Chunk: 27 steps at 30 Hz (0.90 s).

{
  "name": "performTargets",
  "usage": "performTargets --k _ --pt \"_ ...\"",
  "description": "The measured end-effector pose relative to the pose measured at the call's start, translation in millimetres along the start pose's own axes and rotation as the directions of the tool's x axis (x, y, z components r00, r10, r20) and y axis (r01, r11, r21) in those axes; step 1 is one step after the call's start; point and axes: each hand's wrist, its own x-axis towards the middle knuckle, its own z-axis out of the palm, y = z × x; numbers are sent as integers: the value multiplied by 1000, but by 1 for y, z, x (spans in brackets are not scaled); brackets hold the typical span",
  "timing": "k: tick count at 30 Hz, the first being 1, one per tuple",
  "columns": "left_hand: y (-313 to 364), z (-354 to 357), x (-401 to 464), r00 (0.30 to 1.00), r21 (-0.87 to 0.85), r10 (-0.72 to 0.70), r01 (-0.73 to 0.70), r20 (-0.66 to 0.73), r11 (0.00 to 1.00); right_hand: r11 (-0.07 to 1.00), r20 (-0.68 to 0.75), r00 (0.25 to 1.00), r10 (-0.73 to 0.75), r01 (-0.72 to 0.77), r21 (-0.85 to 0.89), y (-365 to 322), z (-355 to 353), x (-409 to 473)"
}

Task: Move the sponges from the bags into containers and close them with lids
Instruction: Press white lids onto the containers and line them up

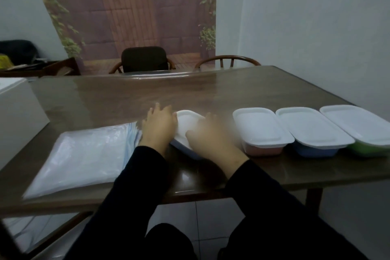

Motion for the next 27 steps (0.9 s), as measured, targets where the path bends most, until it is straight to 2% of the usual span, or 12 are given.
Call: performTargets --k 4,6,8,10,12,15,19,22,27 --pt "18 3 -28 990 -59 -138 140 40 988 988 -6 992 -127 127 88 9 -12 -14" --pt "28 10 -38 993 7 -97 97 61 995 974 -96 978 -186 196 115 16 -24 -24" --pt "39 13 -45 986 7 -114 114 122 993 973 -224 956 -188 212 86 31 -38 -31" --pt "45 16 -43 973 13 -120 120 195 993 990 -328 935 -134 138 -13 53 -54 -35" --pt "46 19 -38 969 69 -55 39 242 997 992 -400 916 -29 -22 -124 82 -69 -37" --pt "47 18 -29 935 80 112 -147 336 986 954 -492 844 212 -289 -84 137 -87 -48" --pt "52 12 -22 885 18 256 -286 389 958 820 -412 753 513 -572 -24 187 -95 -63" --pt "62 19 -16 883 -21 296 -310 365 950 783 -373 724 580 -622 9 200 -88 -63" --pt "78 30 -21 889 57 343 -376 303 925 800 -428 712 557 -598 45 206 -79 -53"
